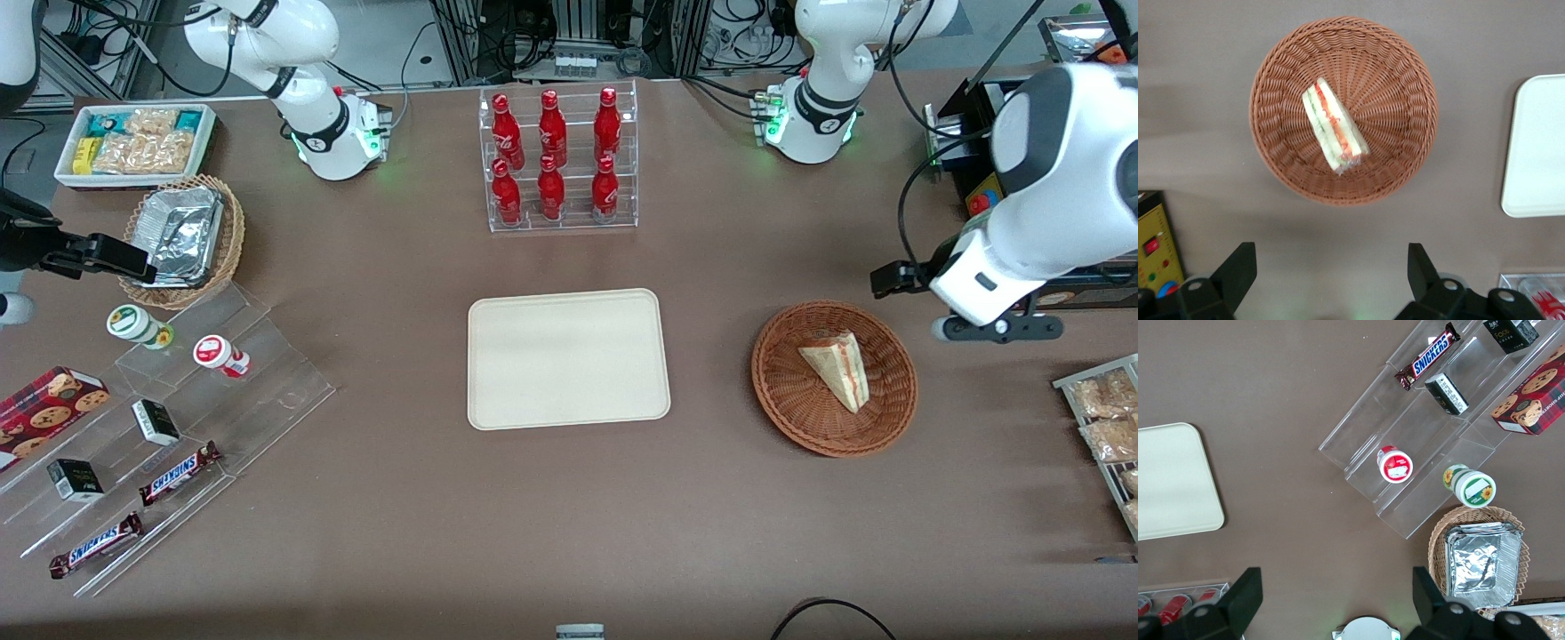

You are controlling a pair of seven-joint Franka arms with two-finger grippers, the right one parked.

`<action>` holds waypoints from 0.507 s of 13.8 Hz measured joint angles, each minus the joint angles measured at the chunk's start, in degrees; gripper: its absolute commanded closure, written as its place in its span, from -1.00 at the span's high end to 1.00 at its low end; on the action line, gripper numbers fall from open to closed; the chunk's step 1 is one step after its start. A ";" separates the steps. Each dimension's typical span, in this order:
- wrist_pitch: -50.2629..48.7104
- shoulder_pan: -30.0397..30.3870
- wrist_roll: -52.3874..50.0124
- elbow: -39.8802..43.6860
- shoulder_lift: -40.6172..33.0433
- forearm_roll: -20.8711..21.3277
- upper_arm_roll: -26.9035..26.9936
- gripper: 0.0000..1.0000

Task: Place sandwich from basket to tray
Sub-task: 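Move the left gripper over the wrapped sandwich in the wicker basket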

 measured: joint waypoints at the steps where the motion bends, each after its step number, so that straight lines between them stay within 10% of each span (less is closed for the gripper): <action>1: 2.38 0.00 0.00 -1.90 0.04 0.00 0.00 1.00; 7: 16.91 -0.06 0.01 -12.46 0.21 0.03 -0.04 1.00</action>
